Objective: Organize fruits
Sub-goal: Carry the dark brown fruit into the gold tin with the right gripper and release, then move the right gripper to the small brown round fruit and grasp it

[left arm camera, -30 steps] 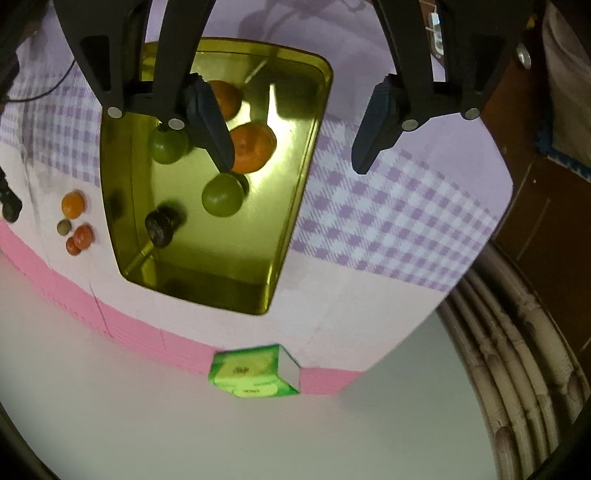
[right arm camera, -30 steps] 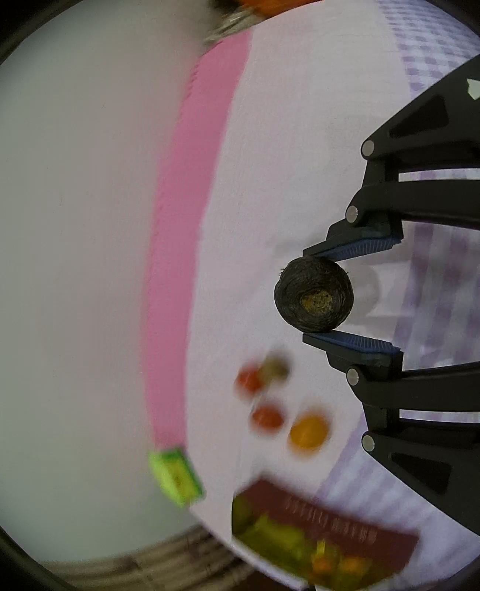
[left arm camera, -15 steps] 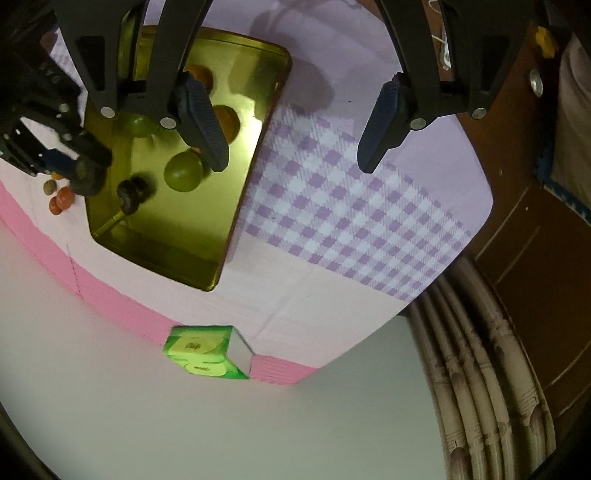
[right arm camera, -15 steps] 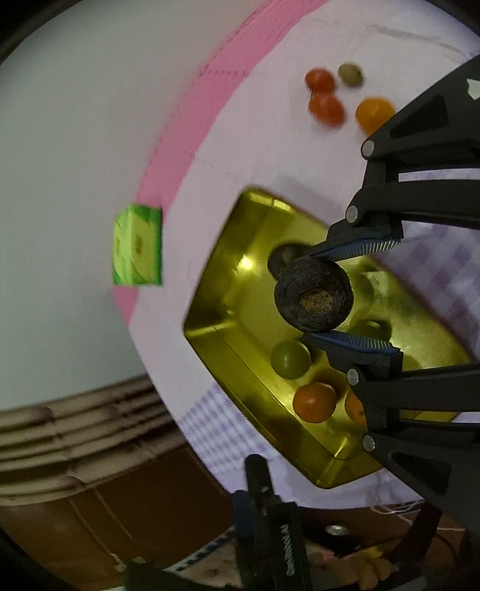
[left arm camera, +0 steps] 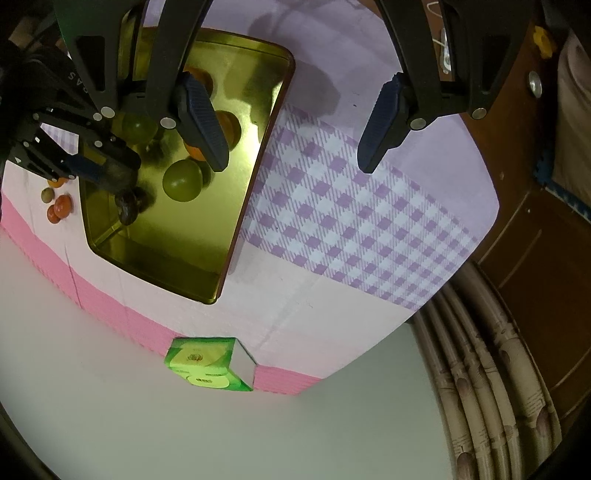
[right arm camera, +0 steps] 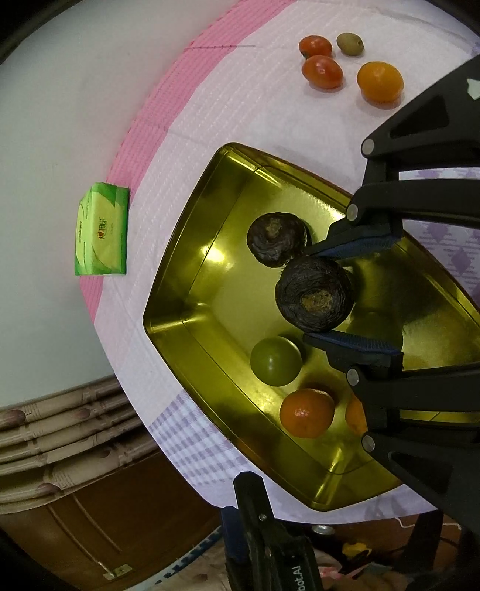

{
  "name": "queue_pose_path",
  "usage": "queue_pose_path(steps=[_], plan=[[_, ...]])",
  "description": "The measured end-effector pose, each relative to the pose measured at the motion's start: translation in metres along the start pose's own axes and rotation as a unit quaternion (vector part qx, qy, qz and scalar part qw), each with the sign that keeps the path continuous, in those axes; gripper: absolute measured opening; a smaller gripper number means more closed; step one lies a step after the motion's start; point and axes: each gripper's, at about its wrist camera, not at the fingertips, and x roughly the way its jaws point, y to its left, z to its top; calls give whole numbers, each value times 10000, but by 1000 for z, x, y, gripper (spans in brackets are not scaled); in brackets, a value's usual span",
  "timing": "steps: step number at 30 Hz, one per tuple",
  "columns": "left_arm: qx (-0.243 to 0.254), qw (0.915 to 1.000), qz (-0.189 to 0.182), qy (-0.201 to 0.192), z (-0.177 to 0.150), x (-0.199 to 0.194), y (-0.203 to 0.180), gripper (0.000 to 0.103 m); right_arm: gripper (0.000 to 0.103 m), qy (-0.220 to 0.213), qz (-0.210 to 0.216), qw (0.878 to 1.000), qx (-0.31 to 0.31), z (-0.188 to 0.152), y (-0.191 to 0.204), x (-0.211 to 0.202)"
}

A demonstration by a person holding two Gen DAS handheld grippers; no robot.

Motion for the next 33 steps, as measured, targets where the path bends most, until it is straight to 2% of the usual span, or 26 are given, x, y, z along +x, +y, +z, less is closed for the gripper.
queue_pose_path(steps=[4,8,10,14,19,22,27,33], plan=[[0,10000,-3,3,-1,0,-1,73,38,-196,-56,9998,48,1,-2,-14],[5,10000,2,4,-1,0,-1,73,37,-699,-117,9972,236,-5,-23,-54],[10,10000,2,17,-1,0,-1,73,37,-838,-381,9949,406,-13,-45,-69],[98,9999,36,9,-1,-1,-4,73,37,-766,-1004,9877,926,-37,-111,-83],[217,9998,35,30,0,2,-11,73,37,-617,-1384,9789,1368,-65,-168,-80],[325,9995,-27,-18,0,0,-17,73,37,-571,-1398,9776,1465,-73,-183,-70],[628,9976,-192,-221,2,-13,-35,73,37,-604,-1189,9793,1524,-69,-194,-51],[994,9936,-465,-249,4,-25,-77,73,34,-536,-1168,9804,1493,-65,-200,-33]])
